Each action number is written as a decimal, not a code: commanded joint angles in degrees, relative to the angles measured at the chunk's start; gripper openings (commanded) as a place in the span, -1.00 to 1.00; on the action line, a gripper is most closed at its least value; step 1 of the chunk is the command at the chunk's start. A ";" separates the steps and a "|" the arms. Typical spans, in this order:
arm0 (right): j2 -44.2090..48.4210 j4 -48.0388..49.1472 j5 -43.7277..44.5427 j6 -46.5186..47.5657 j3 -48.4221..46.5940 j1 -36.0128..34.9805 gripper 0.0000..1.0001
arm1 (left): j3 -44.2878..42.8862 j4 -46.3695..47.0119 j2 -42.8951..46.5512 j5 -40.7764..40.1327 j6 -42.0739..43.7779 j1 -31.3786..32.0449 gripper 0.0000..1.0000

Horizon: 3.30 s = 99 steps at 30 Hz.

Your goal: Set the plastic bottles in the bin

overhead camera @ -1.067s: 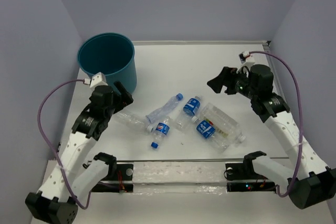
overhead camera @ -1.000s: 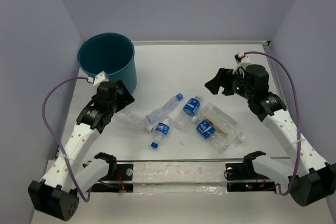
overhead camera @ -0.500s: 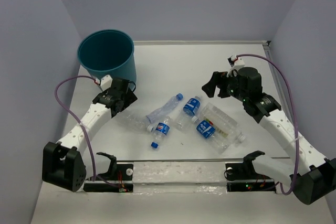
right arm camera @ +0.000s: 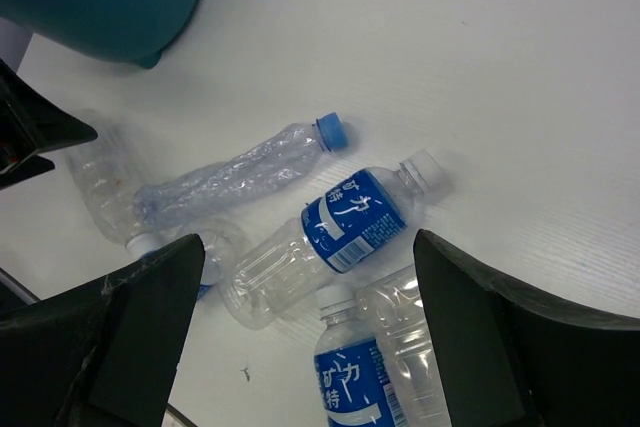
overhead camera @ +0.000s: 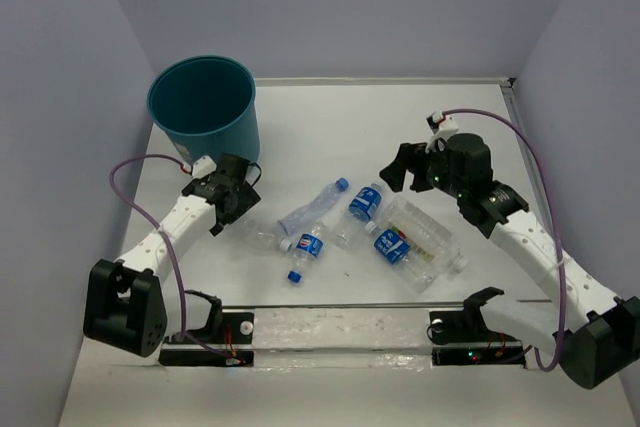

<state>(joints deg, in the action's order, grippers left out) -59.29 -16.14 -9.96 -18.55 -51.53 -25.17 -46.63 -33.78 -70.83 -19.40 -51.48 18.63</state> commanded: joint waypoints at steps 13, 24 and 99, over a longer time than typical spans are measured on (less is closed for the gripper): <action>6.03 4.01 -2.97 -0.17 3.54 -0.32 0.82 | 5.40 5.39 -2.83 -1.52 -3.27 -0.18 0.22; 3.83 -0.64 2.05 0.00 5.03 -0.32 0.82 | 2.61 -1.29 14.12 -1.26 3.22 0.61 -0.50; -35.29 -23.59 25.94 21.89 -16.50 -1.11 0.64 | -22.63 37.82 17.47 8.49 31.44 3.16 0.98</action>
<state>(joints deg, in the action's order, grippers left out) -97.21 -42.59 12.78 2.33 -68.40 -26.94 -72.16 2.24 -58.06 -19.46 -20.16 21.43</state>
